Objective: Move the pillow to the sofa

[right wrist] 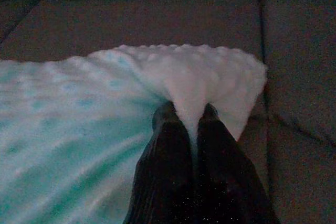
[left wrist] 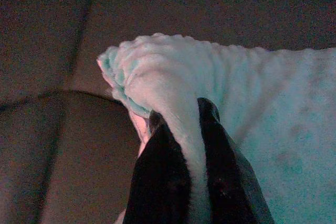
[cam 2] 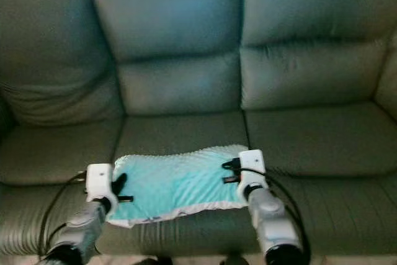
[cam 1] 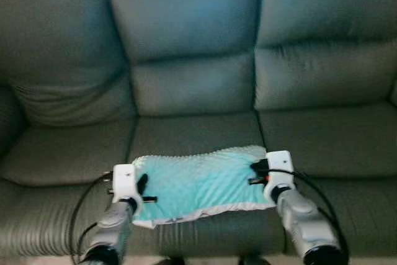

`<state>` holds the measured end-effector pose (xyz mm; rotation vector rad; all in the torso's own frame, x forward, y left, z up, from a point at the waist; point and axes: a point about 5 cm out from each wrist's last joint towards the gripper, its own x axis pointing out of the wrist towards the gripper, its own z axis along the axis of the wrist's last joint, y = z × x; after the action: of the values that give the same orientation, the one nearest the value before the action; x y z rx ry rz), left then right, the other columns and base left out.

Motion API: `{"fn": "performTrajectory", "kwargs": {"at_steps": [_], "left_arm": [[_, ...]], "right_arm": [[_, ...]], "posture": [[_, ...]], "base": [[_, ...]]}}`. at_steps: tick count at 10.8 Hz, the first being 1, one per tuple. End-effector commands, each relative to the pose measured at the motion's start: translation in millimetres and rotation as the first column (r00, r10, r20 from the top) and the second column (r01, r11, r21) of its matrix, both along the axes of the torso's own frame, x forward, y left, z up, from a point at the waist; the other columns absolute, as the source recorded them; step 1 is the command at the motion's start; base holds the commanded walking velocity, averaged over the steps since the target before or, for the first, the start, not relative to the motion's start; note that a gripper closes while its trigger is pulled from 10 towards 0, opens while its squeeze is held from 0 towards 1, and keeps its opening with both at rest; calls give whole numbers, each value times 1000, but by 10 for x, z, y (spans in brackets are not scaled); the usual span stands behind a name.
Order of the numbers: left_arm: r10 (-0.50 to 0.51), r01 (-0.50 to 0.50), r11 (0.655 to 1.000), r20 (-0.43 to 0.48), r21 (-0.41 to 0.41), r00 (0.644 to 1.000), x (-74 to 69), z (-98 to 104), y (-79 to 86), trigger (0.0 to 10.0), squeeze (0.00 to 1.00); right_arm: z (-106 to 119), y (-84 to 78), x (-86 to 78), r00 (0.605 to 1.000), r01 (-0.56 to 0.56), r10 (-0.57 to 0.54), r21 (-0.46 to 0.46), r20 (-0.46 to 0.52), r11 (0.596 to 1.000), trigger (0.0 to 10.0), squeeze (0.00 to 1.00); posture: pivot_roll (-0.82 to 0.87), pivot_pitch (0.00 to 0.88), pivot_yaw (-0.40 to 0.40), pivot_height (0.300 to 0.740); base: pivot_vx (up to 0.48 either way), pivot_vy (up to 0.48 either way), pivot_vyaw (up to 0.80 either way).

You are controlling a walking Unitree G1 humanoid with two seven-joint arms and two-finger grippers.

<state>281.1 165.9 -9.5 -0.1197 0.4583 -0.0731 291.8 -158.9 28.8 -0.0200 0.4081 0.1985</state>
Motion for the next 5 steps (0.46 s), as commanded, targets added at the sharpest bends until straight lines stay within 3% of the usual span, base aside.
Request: {"fn": "performTrajectory", "kwargs": {"at_steps": [1,4,5], "left_arm": [[5,-4,999,-3,33,1000,0,-8,30,10000,0],[16,-17,997,7,78,1000,61,25,7,10000,0],[62,-65,993,39,99,997,141,107,78,10000,0]], "right_arm": [[7,99,-30,998,-59,59,-4,35,998,10000,0],[53,217,-18,981,-125,136,-83,140,989,10000,0],[80,255,8,976,-132,146,-93,161,987,10000,0]], "posture": [[-301,283,123,740],[-329,317,99,740],[-327,316,93,740]], "base": [[0,0,0],[0,0,0],[0,0,0]]}}
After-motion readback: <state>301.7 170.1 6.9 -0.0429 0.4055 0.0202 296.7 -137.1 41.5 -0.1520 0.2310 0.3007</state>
